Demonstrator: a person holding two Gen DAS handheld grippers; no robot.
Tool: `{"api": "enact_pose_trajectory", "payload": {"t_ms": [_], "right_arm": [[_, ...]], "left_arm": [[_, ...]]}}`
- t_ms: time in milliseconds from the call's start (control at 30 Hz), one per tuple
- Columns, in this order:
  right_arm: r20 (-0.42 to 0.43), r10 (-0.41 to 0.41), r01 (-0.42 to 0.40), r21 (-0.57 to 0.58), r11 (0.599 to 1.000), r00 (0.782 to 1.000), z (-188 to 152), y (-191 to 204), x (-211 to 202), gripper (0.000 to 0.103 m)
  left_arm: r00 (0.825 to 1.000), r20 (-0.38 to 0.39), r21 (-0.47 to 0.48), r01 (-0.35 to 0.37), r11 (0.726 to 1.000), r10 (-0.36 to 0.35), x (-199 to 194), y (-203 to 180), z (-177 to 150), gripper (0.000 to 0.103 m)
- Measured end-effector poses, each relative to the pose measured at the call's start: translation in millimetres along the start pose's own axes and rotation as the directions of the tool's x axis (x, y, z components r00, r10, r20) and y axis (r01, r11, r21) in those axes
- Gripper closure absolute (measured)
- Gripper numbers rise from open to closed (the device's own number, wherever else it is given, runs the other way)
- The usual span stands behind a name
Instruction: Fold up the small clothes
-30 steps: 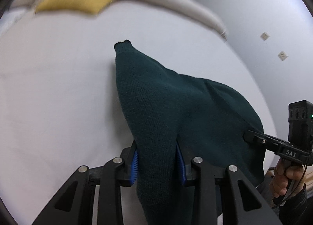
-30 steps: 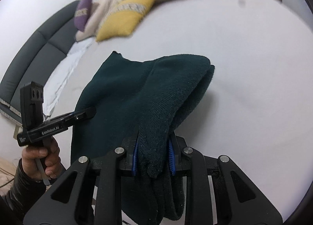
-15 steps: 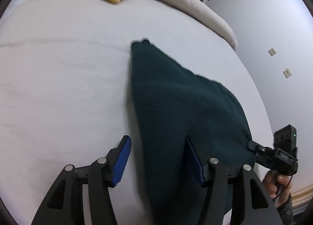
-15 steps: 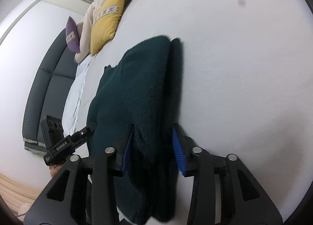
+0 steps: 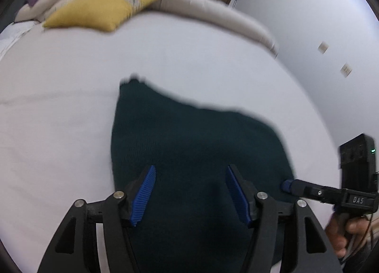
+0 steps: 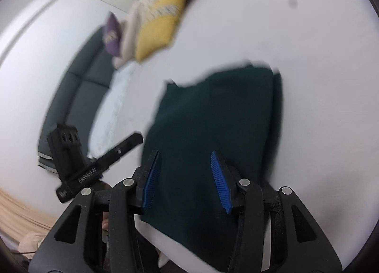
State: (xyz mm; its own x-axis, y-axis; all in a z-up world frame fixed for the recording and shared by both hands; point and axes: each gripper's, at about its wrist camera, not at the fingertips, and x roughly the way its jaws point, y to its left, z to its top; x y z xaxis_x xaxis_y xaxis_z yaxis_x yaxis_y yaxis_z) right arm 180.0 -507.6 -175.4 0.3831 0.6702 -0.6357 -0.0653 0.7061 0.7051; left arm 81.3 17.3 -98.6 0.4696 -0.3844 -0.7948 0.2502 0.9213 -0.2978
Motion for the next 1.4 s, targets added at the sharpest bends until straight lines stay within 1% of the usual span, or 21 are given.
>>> {"api": "enact_pose_trajectory", "payload": {"t_ms": [33,100,133,200,300,400,433,500,533,567,600,633,700,767,833,933,1067,1200,1267,1333,1400], "right_arm": [[0.003,0.004,-0.004,0.020,1.000,1.000,-3.4,-11.7,0.2,0.084],[0.036,0.046,-0.049,0.101,0.994,0.998,-10.4,-32.8,-13.4,0.094],[0.057,0.052,-0.058,0.104,0.993,0.997,-13.2,-34.0,-22.1,0.091],[0.088,0.012,-0.020,0.082,0.996,0.996,-19.8,-29.4,-39.6,0.086],[0.089,0.016,-0.022,0.070,0.997,0.996,-32.8,-20.5,-56.2,0.086],[0.055,0.005,-0.006,0.021,1.000,0.998,-47.7,-6.1,-58.7,0.081],[0.040,-0.013,0.013,0.008,1.000,0.999,-51.6,-4.9,-56.9,0.079],[0.004,-0.048,0.048,-0.006,0.999,0.999,-56.3,-4.4,-43.6,0.079],[-0.013,-0.067,0.067,0.003,0.998,0.998,-59.5,-7.9,-33.2,0.079],[-0.018,-0.071,0.071,0.018,0.997,0.997,-61.9,-12.8,-29.1,0.083],[-0.016,-0.063,0.063,0.045,0.997,0.998,-63.9,-19.8,-26.1,0.093],[-0.019,-0.039,0.041,0.092,0.995,0.999,-66.6,-29.6,-25.3,0.098],[-0.020,0.002,0.001,0.142,0.990,1.000,-70.8,-40.1,-24.4,0.099],[-0.031,0.002,0.003,0.165,0.986,1.000,-79.8,-41.7,-27.7,0.099],[-0.029,-0.008,0.013,0.165,0.986,1.000,-85.1,-43.5,-26.9,0.100],[-0.027,0.011,-0.006,0.188,0.982,1.000,-86.5,-50.0,-16.5,0.100],[-0.023,-0.004,0.008,0.169,0.986,1.000,-85.0,-42.3,-9.8,0.100],[-0.007,0.043,-0.041,0.185,0.982,0.999,-82.7,-45.0,-13.3,0.101],[0.003,0.011,-0.011,0.156,0.988,1.000,-82.6,-34.2,-20.4,0.099],[0.018,-0.053,0.050,0.142,0.989,0.998,-80.2,-26.8,-33.7,0.094],[0.058,-0.176,0.170,0.100,0.980,0.983,-75.9,-17.0,-49.9,0.091]], "left_arm": [[1.000,-0.005,0.026,-0.020,0.999,0.020,8.2,-0.9,-3.9,0.039],[0.999,0.014,0.058,-0.039,0.998,0.039,10.3,-6.8,-5.4,0.039],[0.999,0.014,0.057,-0.042,0.997,0.042,10.3,-7.6,-4.6,0.039],[0.999,0.008,0.045,-0.038,0.998,0.038,12.0,-7.7,-2.0,0.037],[0.999,0.014,0.054,-0.048,0.997,0.047,11.7,-11.3,-3.3,0.035],[0.998,0.021,0.069,-0.065,0.996,0.064,12.0,-12.0,-3.6,0.034],[0.998,0.020,0.068,-0.067,0.995,0.066,12.2,-11.7,-3.1,0.034],[0.998,0.017,0.067,-0.069,0.995,0.068,12.1,-12.3,-2.9,0.034],[0.998,0.016,0.070,-0.067,0.995,0.066,12.2,-12.2,-2.5,0.034],[0.998,0.016,0.071,-0.066,0.995,0.065,10.3,-12.2,-4.3,0.034],[0.998,0.017,0.074,-0.063,0.995,0.062,9.8,-11.9,-5.0,0.034],[0.998,0.019,0.078,-0.059,0.995,0.058,8.4,-11.5,-6.9,0.034],[0.998,0.023,0.084,-0.057,0.995,0.056,6.8,-11.6,-9.2,0.034],[0.998,0.026,0.085,-0.059,0.995,0.057,6.0,-12.4,-11.0,0.034],[0.998,0.029,0.088,-0.061,0.994,0.058,6.1,-12.9,-11.4,0.034],[0.997,0.033,0.109,-0.077,0.991,0.073,5.7,-15.9,-13.9,0.034],[0.996,0.037,0.118,-0.081,0.990,0.077,3.8,-17.0,-16.8,0.034],[0.994,0.047,0.144,-0.103,0.984,0.097,5.5,-20.3,-19.3,0.033],[0.994,0.044,0.139,-0.100,0.985,0.095,2.6,-19.4,-18.5,0.032],[0.995,0.045,0.117,-0.090,0.989,0.086,-4.8,-16.8,-18.9,0.032],[0.995,0.055,0.097,-0.086,0.992,0.081,-14.6,-14.9,-21.0,0.032]]}}
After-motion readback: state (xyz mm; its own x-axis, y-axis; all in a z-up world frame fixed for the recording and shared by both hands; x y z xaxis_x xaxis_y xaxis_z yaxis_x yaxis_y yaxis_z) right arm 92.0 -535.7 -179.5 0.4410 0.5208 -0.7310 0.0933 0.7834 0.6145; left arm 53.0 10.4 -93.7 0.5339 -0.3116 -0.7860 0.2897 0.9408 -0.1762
